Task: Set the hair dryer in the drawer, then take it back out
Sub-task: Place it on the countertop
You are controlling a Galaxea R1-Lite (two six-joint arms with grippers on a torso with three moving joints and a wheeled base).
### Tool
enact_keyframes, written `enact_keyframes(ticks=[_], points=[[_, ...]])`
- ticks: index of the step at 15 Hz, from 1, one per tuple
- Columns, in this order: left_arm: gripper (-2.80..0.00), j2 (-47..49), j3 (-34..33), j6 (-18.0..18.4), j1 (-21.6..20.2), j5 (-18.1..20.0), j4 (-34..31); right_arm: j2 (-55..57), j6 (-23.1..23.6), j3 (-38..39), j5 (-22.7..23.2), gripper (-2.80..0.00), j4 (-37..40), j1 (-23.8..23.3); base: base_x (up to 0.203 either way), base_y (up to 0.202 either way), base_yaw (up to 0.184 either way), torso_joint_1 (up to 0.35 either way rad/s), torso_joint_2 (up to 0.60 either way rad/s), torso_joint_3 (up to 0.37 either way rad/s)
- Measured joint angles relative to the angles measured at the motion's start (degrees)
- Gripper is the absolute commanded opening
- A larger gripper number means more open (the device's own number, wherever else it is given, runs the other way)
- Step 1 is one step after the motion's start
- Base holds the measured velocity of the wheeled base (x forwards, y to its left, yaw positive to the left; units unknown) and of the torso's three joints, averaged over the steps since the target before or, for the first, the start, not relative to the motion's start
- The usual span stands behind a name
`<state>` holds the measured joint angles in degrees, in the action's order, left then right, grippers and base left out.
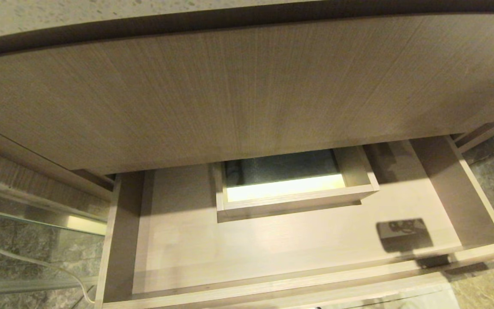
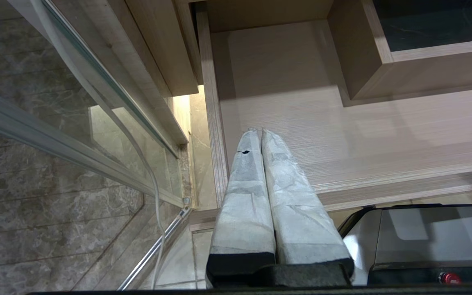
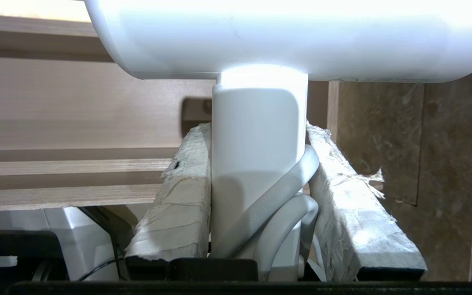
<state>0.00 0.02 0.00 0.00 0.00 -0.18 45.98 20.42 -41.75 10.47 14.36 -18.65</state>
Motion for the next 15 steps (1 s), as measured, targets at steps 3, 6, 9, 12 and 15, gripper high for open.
enact_keyframes(ticks=[3,6,9,12,15], points=[[-2.80,0.0,0.0,0.0,0.0,0.0,0.0,-3.5,0.0,0.0,0.2,-2.80,0.2,0.1,0.000,0.000,0.000,0.000,0.00,0.000],[-2.80,0.0,0.0,0.0,0.0,0.0,0.0,-5.7,0.0,-0.1,0.2,-2.80,-0.5,0.2,0.000,0.000,0.000,0.000,0.00,0.000],[-2.80,0.0,0.0,0.0,0.0,0.0,-0.1,-6.6,-0.1,0.5,0.2,-2.80,-0.7,0.2,0.000,0.000,0.000,0.097,-0.16,-0.044],[-2.80,0.0,0.0,0.0,0.0,0.0,0.0,-6.8,-0.1,0.6,0.2,-2.80,-1.8,0.2,0.000,0.000,0.000,0.251,-0.45,-0.194],[-2.80,0.0,0.0,0.0,0.0,0.0,0.1,-6.8,0.0,0.9,0.2,-2.80,-3.1,0.1,0.000,0.000,0.000,0.167,-0.46,-0.218]])
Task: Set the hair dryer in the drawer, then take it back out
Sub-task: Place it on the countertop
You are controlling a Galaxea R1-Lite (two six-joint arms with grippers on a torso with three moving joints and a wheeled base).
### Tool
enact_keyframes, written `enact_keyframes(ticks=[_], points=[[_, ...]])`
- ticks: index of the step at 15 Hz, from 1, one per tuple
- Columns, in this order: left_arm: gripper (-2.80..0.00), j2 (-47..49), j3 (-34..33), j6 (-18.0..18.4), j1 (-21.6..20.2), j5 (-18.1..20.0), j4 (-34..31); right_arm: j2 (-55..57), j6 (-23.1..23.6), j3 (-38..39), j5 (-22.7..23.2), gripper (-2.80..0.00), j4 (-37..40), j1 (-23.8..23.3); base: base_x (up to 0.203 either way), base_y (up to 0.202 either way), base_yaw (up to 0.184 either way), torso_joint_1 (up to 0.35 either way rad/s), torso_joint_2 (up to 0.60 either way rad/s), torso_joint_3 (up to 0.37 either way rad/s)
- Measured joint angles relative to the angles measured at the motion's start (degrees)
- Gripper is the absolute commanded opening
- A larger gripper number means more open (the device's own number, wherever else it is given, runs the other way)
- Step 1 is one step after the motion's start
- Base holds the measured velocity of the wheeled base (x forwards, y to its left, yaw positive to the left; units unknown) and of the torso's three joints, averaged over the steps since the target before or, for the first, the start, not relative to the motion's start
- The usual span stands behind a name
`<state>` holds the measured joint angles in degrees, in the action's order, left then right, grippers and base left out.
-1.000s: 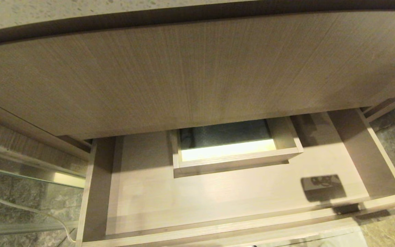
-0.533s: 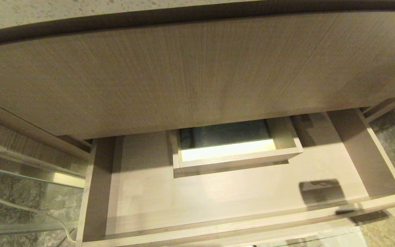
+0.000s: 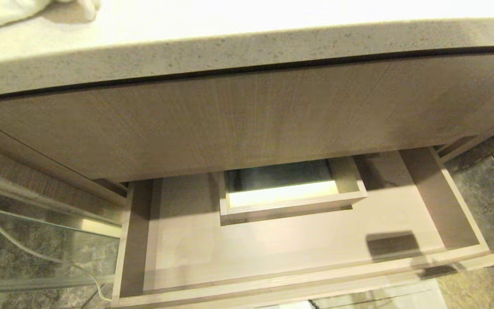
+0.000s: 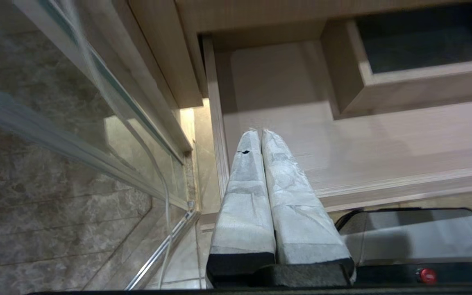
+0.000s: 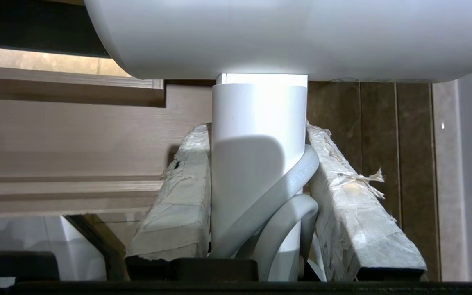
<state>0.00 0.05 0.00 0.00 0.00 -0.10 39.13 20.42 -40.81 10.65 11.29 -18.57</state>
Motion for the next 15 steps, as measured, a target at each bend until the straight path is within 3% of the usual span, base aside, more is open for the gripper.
enact_keyframes(ticks=[3,7,15], points=[[-2.80,0.0,0.0,0.0,0.0,0.0,0.0,0.0,0.0,0.1,0.0,-2.80,-0.8,0.0,0.000,0.000,0.000,0.162,-0.50,-0.212],[-2.80,0.0,0.0,0.0,0.0,0.0,-0.1,0.4,0.0,-0.4,0.1,-2.80,-2.6,-0.1,0.000,0.000,0.000,0.439,-0.49,-0.234],[-2.80,0.0,0.0,0.0,0.0,0.0,-0.1,0.7,-0.1,-1.3,0.0,-2.80,-2.7,-0.3,0.000,0.000,0.000,0.303,-0.55,-0.258]])
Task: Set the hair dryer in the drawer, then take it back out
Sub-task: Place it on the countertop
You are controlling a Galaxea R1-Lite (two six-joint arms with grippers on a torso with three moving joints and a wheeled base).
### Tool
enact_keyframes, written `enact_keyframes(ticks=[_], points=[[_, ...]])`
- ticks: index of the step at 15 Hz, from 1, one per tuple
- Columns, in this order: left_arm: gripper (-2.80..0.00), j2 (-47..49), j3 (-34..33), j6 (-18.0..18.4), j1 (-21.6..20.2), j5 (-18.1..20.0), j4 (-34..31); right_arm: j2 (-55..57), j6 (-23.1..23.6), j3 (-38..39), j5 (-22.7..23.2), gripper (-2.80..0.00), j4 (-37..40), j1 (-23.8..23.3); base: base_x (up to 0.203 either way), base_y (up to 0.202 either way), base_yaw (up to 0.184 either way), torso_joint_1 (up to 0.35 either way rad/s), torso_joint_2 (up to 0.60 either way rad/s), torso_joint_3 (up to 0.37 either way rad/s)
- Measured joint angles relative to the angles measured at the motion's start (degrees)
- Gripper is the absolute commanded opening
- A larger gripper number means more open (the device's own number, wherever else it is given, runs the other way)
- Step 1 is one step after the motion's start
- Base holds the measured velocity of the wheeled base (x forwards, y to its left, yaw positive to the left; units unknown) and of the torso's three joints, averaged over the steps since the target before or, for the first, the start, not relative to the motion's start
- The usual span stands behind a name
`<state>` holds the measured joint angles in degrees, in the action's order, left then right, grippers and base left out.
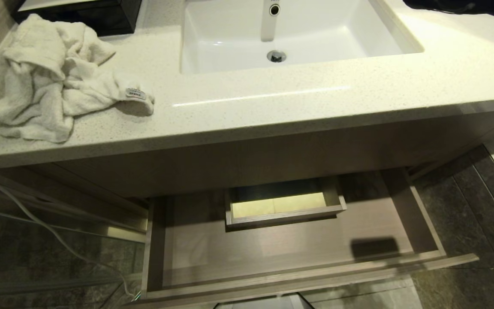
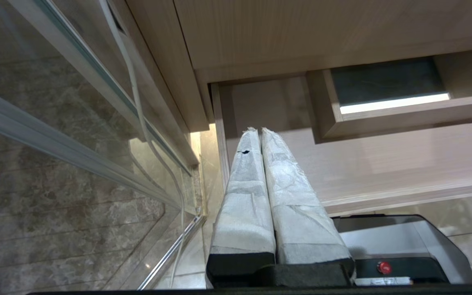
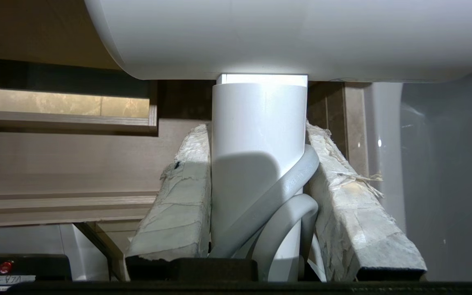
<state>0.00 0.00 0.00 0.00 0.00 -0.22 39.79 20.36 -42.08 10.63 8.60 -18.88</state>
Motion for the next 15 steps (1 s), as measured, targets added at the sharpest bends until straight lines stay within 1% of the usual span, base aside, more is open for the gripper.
enact_keyframes(ticks=[4,8,12,15], points=[[-2.80,0.0,0.0,0.0,0.0,0.0,0.1,0.1,-0.2,-0.5,0.0,-2.80,0.0,0.0,0.000,0.000,0.000,0.314,-0.58,-0.274],[-2.80,0.0,0.0,0.0,0.0,0.0,0.0,0.1,-0.3,-0.8,-0.1,-2.80,0.0,0.0,0.000,0.000,0.000,0.209,-0.40,-0.190],[-2.80,0.0,0.0,0.0,0.0,0.0,0.0,0.0,0.5,-0.7,-0.1,-2.80,0.1,0.0,0.000,0.000,0.000,0.056,-0.07,-0.011],[-2.80,0.0,0.0,0.0,0.0,0.0,0.0,0.1,1.8,-0.8,0.0,-2.80,0.2,0.0,0.000,0.000,0.000,0.215,0.00,0.207]])
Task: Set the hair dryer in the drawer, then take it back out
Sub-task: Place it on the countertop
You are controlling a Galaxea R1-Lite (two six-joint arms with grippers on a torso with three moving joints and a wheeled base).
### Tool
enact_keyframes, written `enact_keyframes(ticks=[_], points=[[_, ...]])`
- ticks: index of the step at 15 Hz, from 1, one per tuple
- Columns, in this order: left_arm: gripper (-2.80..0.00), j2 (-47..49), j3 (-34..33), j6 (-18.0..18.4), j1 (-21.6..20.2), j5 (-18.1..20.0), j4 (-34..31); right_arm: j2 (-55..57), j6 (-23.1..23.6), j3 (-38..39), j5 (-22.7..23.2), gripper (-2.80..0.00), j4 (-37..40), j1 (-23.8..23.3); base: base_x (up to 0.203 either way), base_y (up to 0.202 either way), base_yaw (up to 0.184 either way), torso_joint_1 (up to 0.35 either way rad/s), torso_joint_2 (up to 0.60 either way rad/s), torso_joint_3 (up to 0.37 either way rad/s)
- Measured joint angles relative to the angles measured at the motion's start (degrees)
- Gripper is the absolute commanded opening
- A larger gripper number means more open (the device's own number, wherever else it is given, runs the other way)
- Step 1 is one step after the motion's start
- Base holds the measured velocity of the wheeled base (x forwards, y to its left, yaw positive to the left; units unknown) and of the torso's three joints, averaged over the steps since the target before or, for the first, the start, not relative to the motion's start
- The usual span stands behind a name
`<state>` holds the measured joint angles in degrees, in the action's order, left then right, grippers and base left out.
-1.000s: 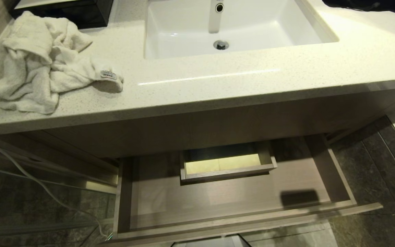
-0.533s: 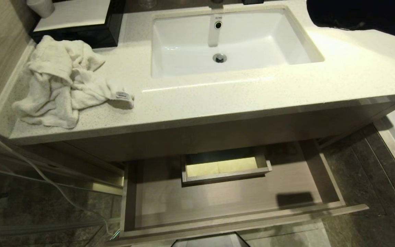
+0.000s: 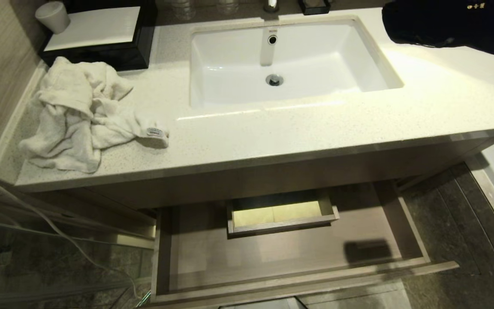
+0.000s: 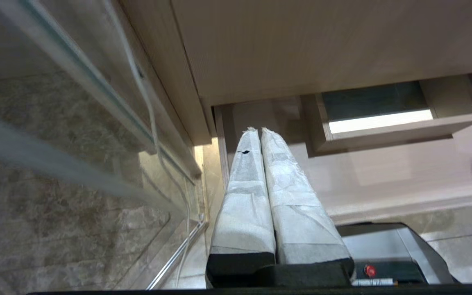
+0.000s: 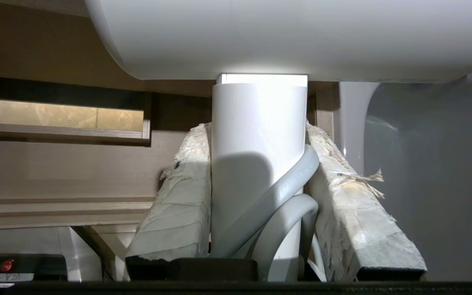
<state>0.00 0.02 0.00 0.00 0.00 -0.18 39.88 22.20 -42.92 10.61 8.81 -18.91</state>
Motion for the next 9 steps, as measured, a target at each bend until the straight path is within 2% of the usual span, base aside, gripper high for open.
enact_keyframes(ticks=[4,9], points=[[-2.80,0.0,0.0,0.0,0.0,0.0,0.0,1.5,0.1,-1.3,-0.1,-2.80,-0.3,0.0,0.000,0.000,0.000,0.281,-0.02,0.251],[-2.80,0.0,0.0,0.0,0.0,0.0,0.0,9.5,0.5,-8.8,-0.1,-2.80,-1.3,0.1,0.000,0.000,0.000,0.316,-0.08,0.232]])
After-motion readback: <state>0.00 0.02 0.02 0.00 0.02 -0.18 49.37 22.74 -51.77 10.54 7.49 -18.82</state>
